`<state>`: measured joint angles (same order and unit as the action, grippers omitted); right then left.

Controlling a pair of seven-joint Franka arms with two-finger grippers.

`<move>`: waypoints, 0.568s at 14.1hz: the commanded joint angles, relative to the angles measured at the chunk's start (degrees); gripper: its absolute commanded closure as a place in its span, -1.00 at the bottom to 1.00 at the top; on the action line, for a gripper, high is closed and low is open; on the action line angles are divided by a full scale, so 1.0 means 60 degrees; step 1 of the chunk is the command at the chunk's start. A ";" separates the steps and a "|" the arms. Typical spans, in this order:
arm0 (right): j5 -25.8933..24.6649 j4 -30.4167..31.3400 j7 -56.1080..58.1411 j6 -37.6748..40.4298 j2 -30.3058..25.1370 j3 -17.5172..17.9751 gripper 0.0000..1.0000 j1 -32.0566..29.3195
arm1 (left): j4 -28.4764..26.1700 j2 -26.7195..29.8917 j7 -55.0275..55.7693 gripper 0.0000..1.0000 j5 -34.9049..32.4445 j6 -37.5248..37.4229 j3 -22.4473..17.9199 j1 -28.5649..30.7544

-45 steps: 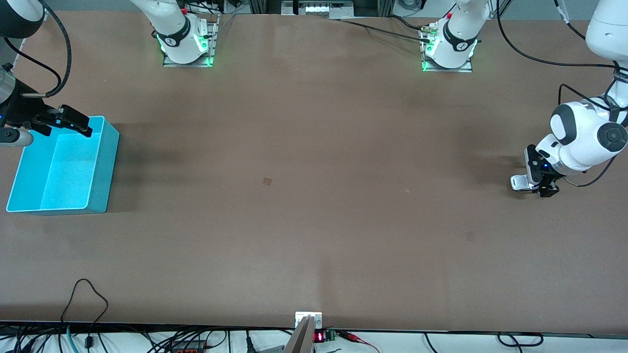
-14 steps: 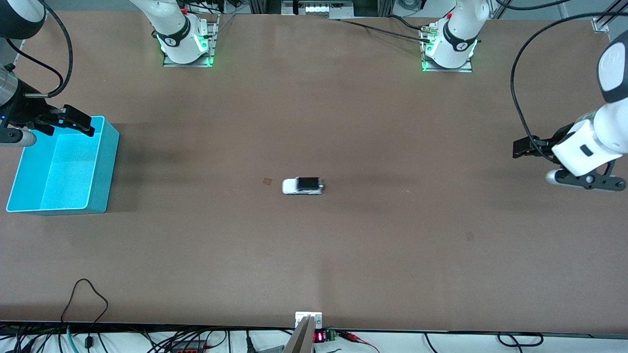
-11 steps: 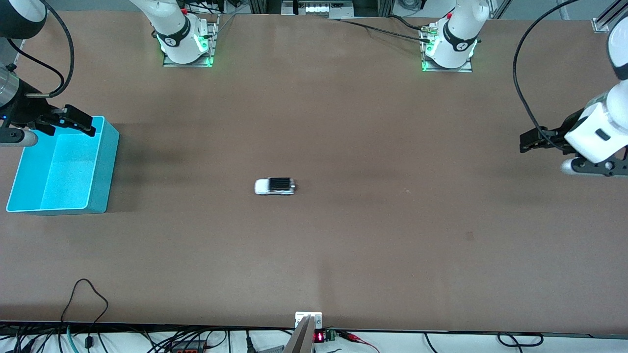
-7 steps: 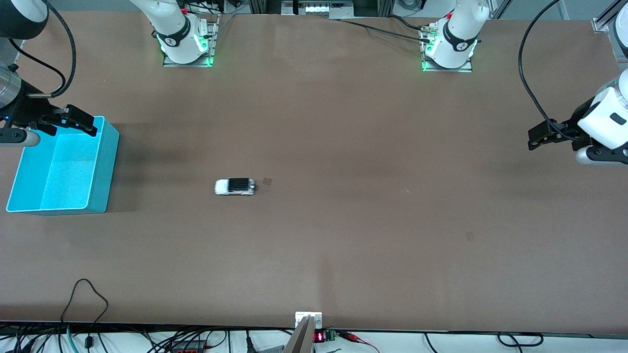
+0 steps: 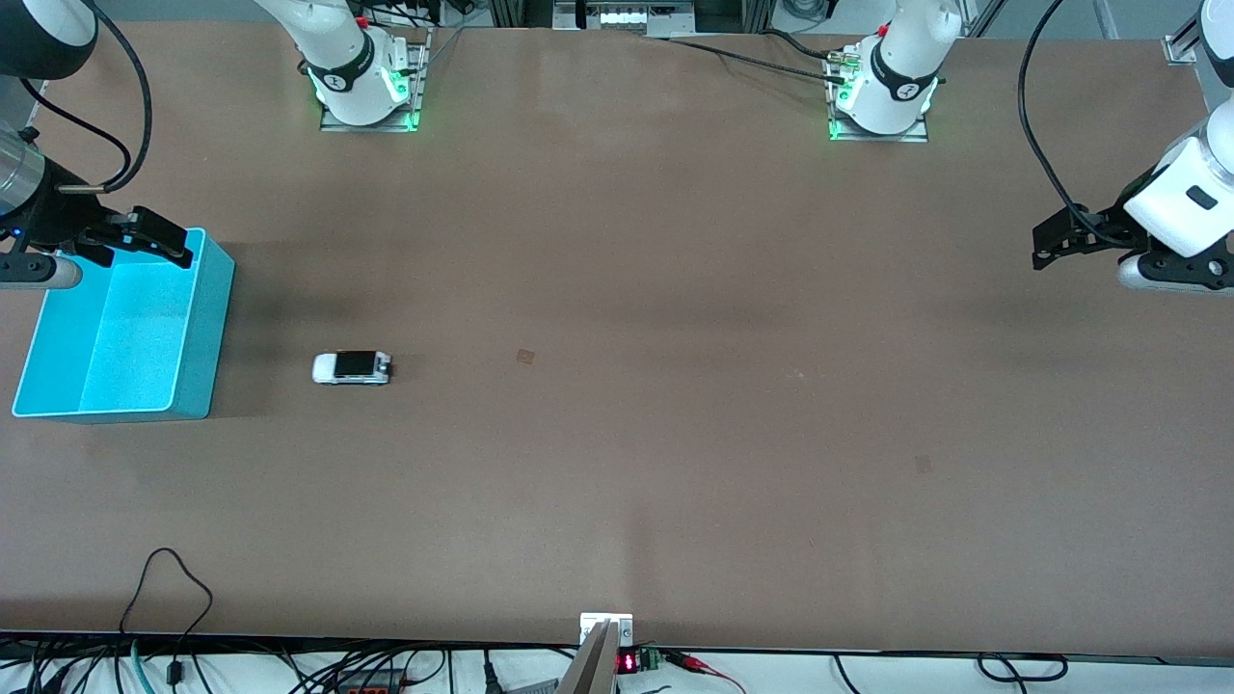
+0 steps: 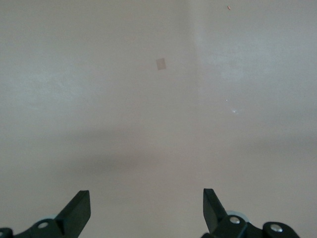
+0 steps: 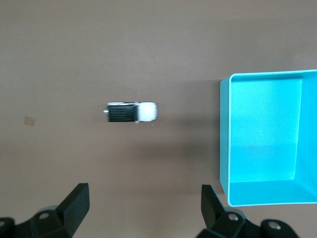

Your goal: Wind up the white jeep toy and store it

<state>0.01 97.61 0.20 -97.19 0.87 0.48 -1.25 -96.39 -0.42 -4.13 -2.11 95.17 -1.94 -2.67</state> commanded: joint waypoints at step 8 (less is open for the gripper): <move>0.0160 0.0736 0.0301 -0.0543 0.0044 0.0038 -1.00 -0.0070 | -0.0078 0.0232 -0.0278 -1.00 0.0103 -0.0232 0.0016 -0.0112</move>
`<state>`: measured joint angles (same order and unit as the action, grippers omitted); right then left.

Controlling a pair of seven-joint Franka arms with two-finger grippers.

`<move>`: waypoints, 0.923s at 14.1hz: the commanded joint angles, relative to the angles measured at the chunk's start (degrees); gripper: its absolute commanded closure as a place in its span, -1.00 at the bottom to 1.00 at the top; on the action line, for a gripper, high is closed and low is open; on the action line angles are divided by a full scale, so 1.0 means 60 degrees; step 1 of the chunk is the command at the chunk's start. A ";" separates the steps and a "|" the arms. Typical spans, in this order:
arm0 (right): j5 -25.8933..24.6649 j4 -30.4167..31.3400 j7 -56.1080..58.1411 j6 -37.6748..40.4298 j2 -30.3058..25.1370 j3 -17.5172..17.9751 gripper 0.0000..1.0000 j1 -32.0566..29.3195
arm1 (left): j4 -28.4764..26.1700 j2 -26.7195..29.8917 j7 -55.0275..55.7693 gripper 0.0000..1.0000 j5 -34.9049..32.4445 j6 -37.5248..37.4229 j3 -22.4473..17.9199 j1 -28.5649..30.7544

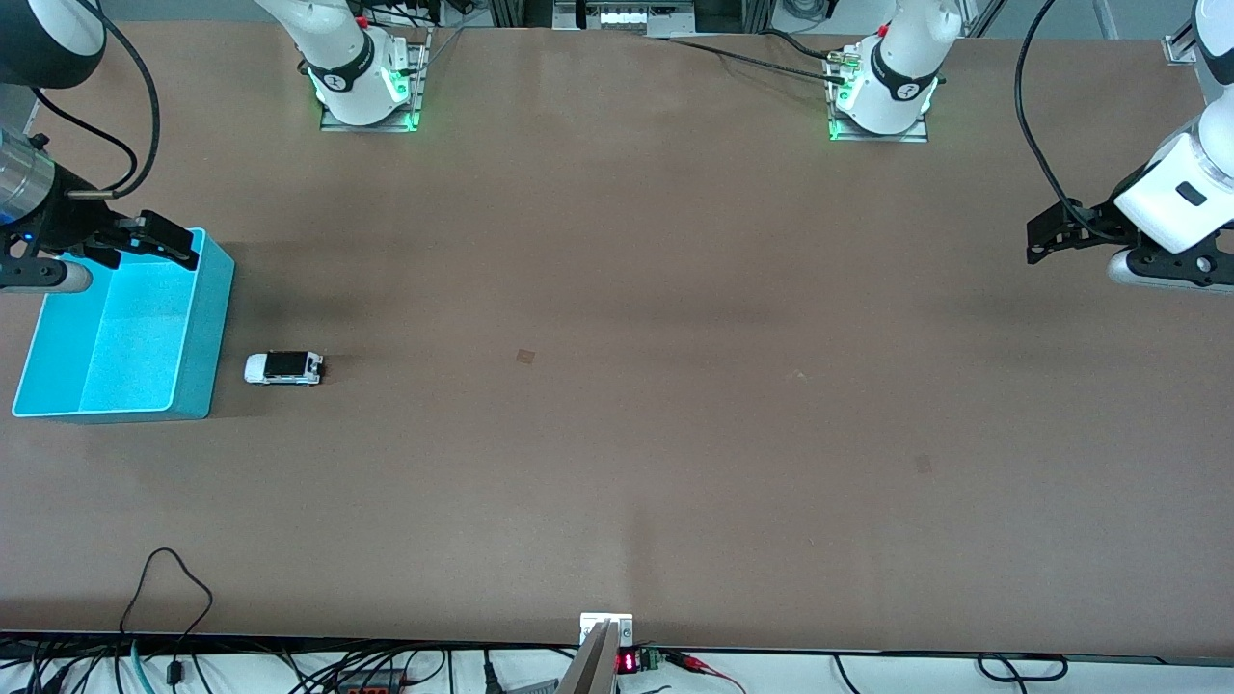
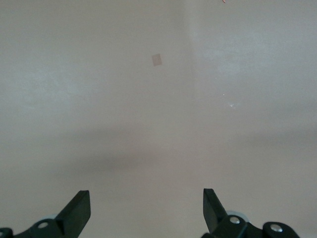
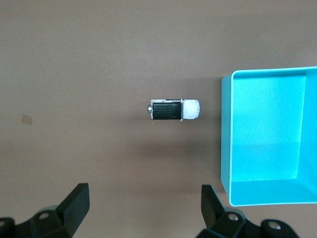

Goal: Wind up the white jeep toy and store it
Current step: 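Move the right gripper down over the jeep beside the box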

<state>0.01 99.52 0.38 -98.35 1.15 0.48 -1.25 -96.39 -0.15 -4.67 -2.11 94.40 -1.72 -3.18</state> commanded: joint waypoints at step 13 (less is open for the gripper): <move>0.0159 0.1211 0.7607 -0.2488 0.2500 0.0009 -1.00 -0.0552 | 0.0024 0.0171 -0.0174 -1.00 0.0059 -0.0279 -0.0021 -0.0027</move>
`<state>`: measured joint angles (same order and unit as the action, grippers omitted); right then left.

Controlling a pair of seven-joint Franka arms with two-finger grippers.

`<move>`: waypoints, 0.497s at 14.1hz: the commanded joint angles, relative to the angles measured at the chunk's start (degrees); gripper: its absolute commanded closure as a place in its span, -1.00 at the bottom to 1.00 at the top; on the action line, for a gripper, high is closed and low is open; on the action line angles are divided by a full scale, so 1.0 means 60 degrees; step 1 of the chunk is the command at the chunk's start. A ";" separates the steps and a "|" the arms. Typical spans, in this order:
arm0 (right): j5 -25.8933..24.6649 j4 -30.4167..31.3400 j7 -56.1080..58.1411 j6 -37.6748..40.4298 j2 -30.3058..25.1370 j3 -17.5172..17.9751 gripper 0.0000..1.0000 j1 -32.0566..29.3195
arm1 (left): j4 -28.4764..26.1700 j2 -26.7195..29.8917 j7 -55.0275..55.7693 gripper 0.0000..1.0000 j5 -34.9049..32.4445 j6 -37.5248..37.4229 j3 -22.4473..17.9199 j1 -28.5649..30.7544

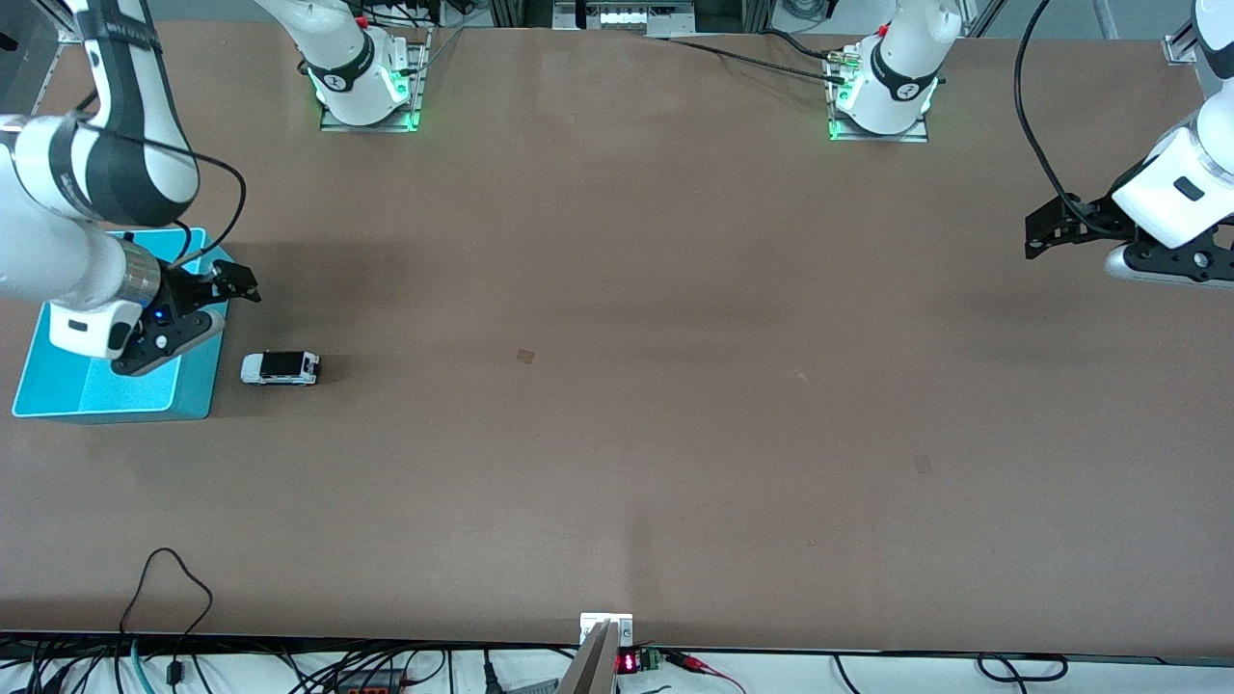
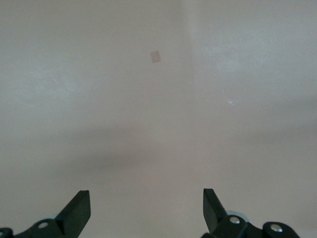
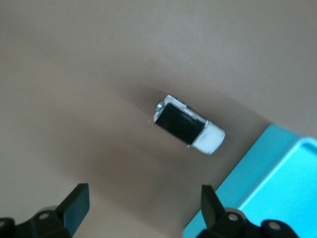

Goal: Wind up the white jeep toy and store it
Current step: 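Move the right gripper down over the jeep beside the box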

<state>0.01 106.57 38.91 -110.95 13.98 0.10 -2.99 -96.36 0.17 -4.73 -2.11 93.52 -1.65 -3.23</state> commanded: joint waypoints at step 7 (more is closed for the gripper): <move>0.0159 0.0415 0.3194 -0.2041 0.1361 0.0070 -1.00 -0.0497 | 0.0079 0.0104 -0.0165 -1.00 0.0059 -0.0161 -0.0018 -0.0077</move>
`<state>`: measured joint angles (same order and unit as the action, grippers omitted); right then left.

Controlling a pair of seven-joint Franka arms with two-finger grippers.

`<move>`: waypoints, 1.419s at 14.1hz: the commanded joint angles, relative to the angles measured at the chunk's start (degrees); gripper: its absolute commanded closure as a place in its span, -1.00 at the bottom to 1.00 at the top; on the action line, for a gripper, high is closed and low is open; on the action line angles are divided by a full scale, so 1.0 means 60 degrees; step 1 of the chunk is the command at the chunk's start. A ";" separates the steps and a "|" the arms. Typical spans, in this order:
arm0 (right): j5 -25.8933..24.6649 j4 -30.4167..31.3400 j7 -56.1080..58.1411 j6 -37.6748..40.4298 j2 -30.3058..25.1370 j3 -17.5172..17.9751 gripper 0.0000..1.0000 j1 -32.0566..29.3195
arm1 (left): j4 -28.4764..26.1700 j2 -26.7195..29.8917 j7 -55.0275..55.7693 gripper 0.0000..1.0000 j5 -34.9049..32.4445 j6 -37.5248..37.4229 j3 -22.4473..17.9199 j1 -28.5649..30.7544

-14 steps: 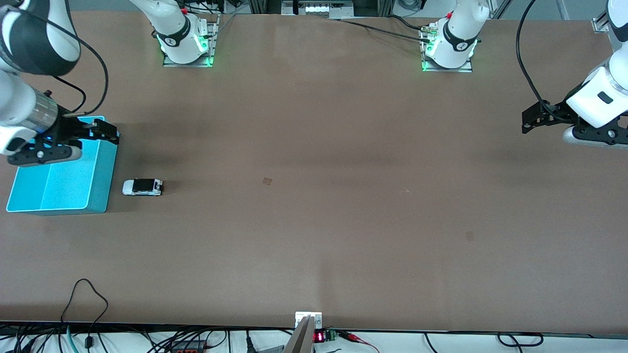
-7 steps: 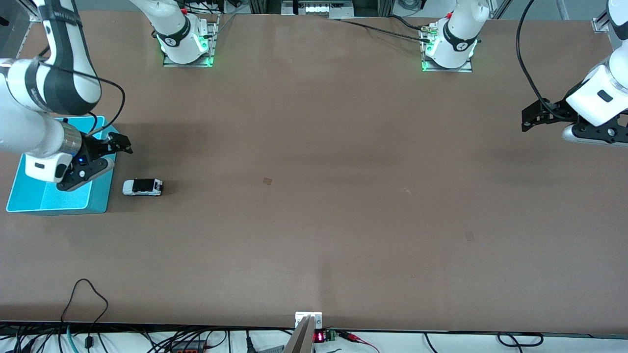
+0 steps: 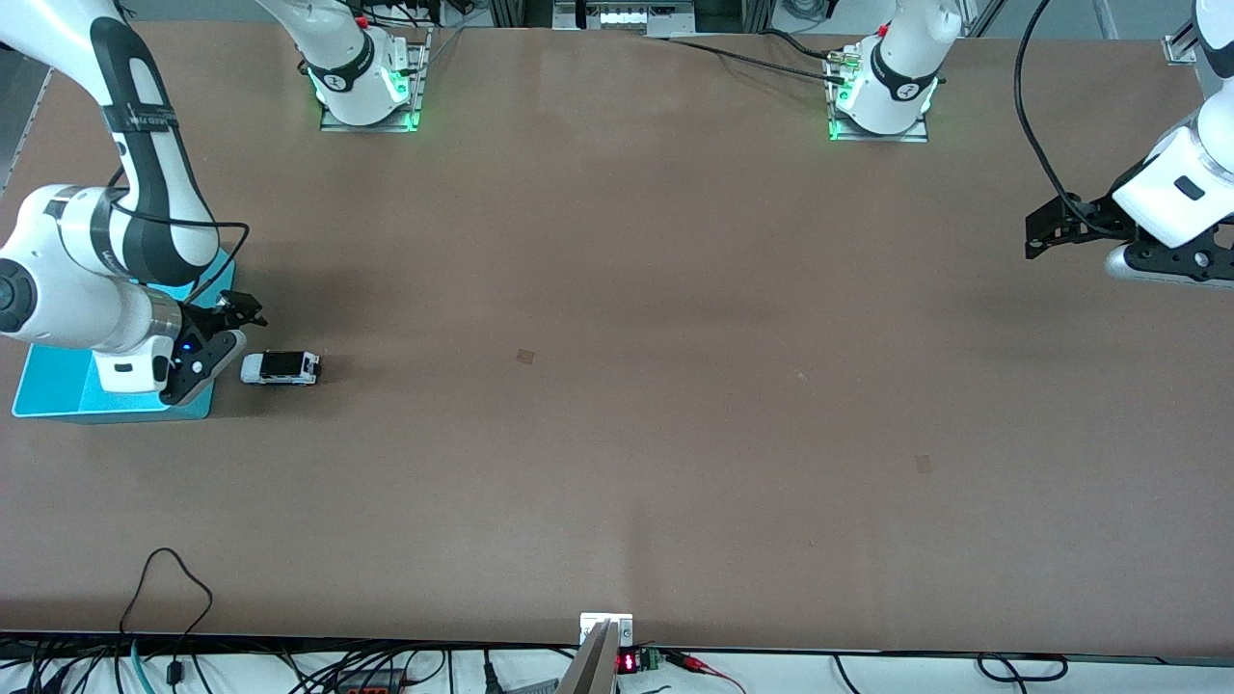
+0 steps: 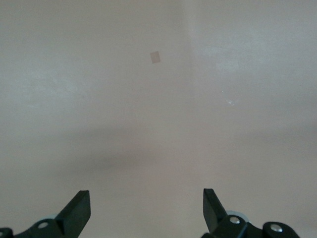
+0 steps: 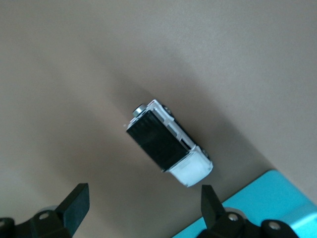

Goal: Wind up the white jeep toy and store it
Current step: 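Move the right gripper down over the jeep beside the box, then close the right gripper on the jeep and lift it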

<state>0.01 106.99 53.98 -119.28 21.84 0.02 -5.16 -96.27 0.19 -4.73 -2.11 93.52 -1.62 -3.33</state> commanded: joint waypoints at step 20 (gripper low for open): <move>0.0159 0.1988 0.2854 -0.4275 0.0667 0.0158 -0.05 -0.0107 | 0.0371 -0.0105 -0.0150 -1.00 0.0059 -0.0132 -0.0038 -0.0060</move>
<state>0.01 118.41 69.63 -144.19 26.18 0.30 -5.34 -95.63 0.19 -4.73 -2.11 93.54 -1.55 -3.69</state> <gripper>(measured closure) 0.203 0.000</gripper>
